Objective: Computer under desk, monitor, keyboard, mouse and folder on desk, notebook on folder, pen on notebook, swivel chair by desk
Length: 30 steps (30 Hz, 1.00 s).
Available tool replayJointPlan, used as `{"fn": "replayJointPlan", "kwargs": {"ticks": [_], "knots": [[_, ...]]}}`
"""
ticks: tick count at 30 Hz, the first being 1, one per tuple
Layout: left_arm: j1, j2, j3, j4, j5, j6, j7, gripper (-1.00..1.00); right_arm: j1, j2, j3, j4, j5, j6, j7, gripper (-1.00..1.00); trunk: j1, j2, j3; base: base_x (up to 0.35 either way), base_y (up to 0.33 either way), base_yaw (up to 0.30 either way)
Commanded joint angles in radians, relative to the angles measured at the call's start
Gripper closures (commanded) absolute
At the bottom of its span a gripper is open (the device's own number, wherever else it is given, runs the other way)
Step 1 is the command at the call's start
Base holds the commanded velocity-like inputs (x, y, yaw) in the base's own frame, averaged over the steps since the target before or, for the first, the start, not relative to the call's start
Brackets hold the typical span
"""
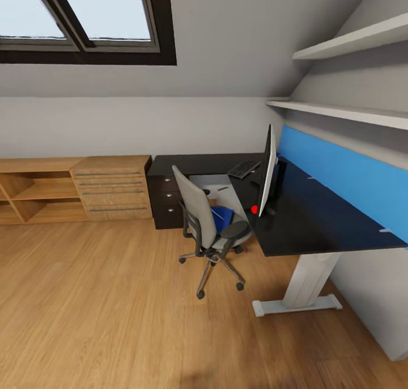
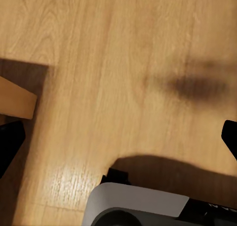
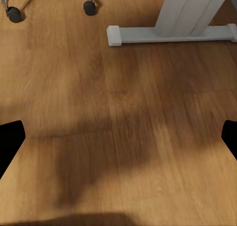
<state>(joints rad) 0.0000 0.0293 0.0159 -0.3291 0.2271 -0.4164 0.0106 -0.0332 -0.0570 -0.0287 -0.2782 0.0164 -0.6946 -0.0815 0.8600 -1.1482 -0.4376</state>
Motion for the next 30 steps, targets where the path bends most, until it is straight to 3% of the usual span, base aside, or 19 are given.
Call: {"fn": "replayJointPlan", "kwargs": {"ticks": [1,30], "knots": [[0.000,0.000,0.001,-0.001,0.000,-0.002,0.001,-1.00,-0.001,0.000,-0.002,0.001,0.002,-0.002,-0.001,-1.00,0.004,-0.008,-0.004,0.000,0.000,0.000],[0.000,0.000,0.001,-0.001,0.000,-0.001,0.001,-1.00,-0.001,0.002,0.003,0.001,0.002,-0.004,-0.001,-1.00,0.115,-0.211,-0.095,0.000,0.000,0.000]]}}
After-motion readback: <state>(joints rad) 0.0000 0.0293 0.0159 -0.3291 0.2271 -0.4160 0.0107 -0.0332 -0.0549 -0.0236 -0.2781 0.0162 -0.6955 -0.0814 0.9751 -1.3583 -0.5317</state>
